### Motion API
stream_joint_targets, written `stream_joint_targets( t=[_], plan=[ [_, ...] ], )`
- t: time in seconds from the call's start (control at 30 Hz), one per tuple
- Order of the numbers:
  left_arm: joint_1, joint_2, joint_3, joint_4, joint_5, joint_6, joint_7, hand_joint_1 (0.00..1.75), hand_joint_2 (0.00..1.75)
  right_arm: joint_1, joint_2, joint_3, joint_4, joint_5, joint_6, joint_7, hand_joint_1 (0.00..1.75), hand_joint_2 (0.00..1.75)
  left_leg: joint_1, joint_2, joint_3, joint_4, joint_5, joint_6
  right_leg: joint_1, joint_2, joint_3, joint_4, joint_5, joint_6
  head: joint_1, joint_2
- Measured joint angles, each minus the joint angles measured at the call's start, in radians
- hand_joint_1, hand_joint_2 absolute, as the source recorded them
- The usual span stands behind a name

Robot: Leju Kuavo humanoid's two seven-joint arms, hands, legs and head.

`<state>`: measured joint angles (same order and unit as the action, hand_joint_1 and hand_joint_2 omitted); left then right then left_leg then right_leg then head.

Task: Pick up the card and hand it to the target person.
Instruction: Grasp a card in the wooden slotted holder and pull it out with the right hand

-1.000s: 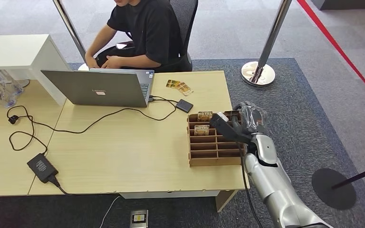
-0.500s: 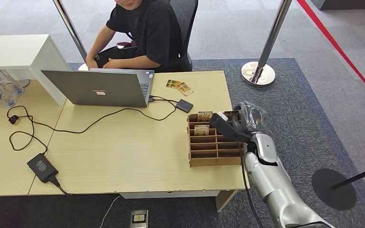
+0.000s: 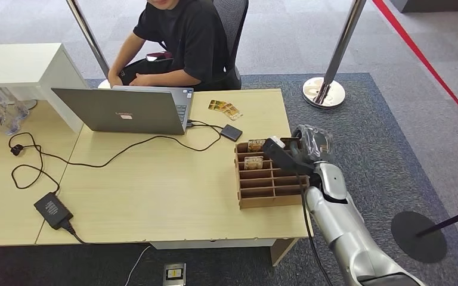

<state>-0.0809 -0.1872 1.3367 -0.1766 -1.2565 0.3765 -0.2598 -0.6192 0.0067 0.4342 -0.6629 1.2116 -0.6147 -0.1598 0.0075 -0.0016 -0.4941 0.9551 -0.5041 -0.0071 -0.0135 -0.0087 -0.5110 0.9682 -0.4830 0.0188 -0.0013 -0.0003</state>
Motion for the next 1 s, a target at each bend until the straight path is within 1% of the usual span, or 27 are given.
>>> stream_joint_targets(
  t=[0.27,0.4,0.8,1.0],
  plan=[
    [0.0,0.0,0.0,0.0,0.001,0.002,0.0,0.0,0.0,-0.003,0.003,0.0,0.009,-0.011,0.002,-0.012,1.33,1.75,0.0,0.0,0.0,0.0,0.0,0.0,0.0,0.0,0.0,0.0,0.0,0.0,0.0,0.0],
    [0.0,0.0,0.0,0.0,0.001,0.002,0.0,0.0,0.0,-0.004,0.003,0.0,0.014,-0.018,0.003,-0.016,1.31,1.75,0.0,0.0,0.0,0.0,0.0,0.0,0.0,0.0,0.0,0.0,0.0,0.0,0.0,0.0],
    [0.0,0.0,0.0,0.0,-0.001,0.003,-0.001,0.0,0.0,-0.005,0.004,0.0,0.018,-0.041,-0.002,-0.029,1.38,1.75,0.0,0.0,0.0,0.0,0.0,0.0,0.0,0.0,0.0,0.0,0.0,0.0,0.0,0.0],
    [0.0,0.0,0.0,0.0,-0.002,0.003,-0.001,0.0,0.0,-0.004,0.001,0.0,0.003,-0.052,-0.001,-0.032,1.37,1.75,0.0,0.0,0.0,0.0,0.0,0.0,0.0,0.0,-0.001,0.0,0.0,0.0,0.0,0.0]
  ],
)
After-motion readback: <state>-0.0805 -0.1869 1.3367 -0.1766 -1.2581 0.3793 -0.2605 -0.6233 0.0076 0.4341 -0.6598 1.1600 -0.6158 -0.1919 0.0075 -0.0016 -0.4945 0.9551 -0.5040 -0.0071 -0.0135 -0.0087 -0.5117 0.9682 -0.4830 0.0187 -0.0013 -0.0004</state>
